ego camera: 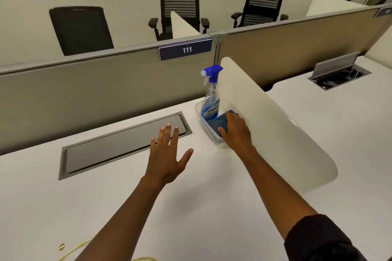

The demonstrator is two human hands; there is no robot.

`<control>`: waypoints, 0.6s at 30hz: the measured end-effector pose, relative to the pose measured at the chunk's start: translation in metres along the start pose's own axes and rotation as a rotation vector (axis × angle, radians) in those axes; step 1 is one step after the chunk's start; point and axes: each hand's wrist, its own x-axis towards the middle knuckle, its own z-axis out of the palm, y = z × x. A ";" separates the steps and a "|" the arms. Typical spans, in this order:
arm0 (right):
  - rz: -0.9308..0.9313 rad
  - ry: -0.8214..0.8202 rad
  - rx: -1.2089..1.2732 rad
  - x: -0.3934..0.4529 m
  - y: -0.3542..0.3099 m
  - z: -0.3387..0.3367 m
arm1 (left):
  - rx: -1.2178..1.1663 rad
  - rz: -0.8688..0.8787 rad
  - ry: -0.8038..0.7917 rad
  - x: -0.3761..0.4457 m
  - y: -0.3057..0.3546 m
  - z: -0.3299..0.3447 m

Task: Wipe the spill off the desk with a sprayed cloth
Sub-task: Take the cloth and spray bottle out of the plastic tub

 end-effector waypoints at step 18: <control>0.052 -0.305 -0.026 0.057 0.009 0.052 | -0.025 -0.003 0.020 0.048 -0.019 0.020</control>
